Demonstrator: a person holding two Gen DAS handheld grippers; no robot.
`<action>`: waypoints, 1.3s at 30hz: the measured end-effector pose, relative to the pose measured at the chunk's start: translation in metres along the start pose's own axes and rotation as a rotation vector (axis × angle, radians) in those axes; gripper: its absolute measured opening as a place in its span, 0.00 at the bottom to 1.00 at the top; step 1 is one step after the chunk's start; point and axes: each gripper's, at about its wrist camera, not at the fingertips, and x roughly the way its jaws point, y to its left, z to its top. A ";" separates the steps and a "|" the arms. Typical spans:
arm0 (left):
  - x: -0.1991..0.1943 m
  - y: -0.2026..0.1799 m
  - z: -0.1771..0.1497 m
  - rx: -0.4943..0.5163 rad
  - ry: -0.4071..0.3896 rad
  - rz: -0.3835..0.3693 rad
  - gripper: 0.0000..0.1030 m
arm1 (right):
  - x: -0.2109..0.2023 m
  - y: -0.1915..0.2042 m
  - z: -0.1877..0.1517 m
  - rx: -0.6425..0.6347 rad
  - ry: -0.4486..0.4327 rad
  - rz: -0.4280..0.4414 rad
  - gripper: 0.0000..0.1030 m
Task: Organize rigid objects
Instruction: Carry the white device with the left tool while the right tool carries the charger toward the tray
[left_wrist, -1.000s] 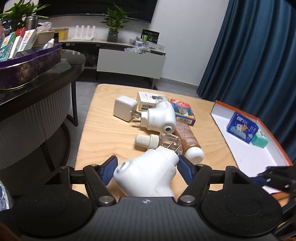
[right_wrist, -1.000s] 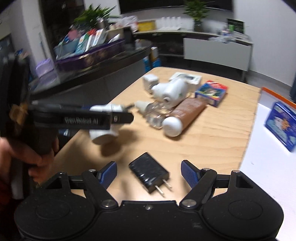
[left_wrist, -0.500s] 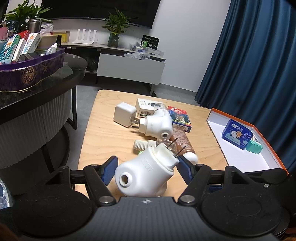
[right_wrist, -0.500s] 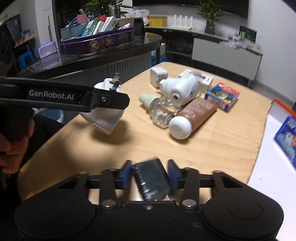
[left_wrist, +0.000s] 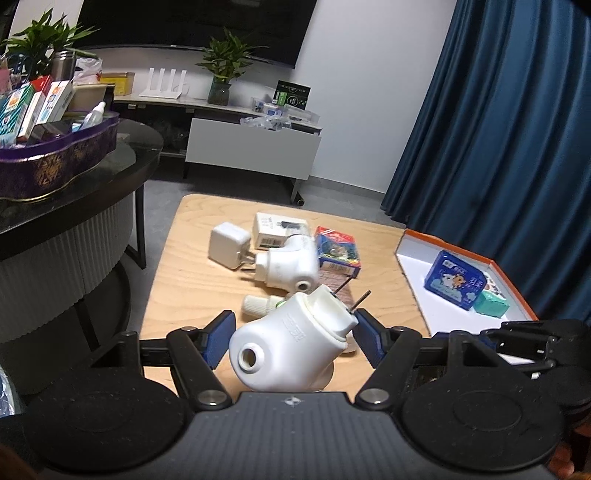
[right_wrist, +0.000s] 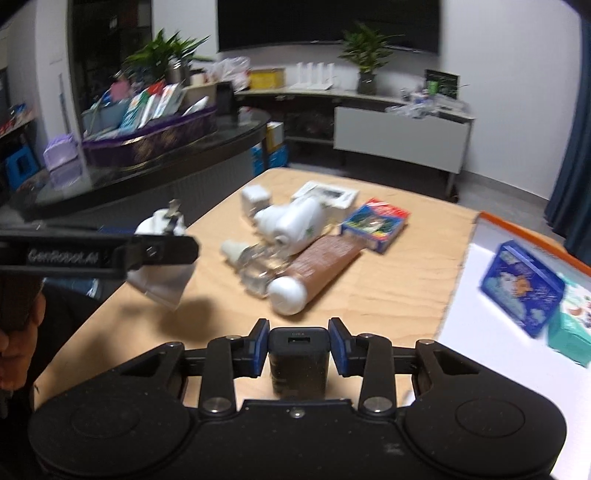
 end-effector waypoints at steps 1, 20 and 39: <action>0.000 -0.003 0.000 0.004 0.000 -0.006 0.69 | -0.004 -0.004 0.000 0.009 -0.010 -0.008 0.42; 0.000 -0.060 0.010 0.082 -0.008 -0.103 0.69 | -0.051 -0.072 -0.003 0.180 -0.116 -0.133 0.42; -0.004 -0.090 0.007 0.121 -0.012 -0.164 0.69 | -0.080 -0.104 -0.014 0.257 -0.167 -0.207 0.42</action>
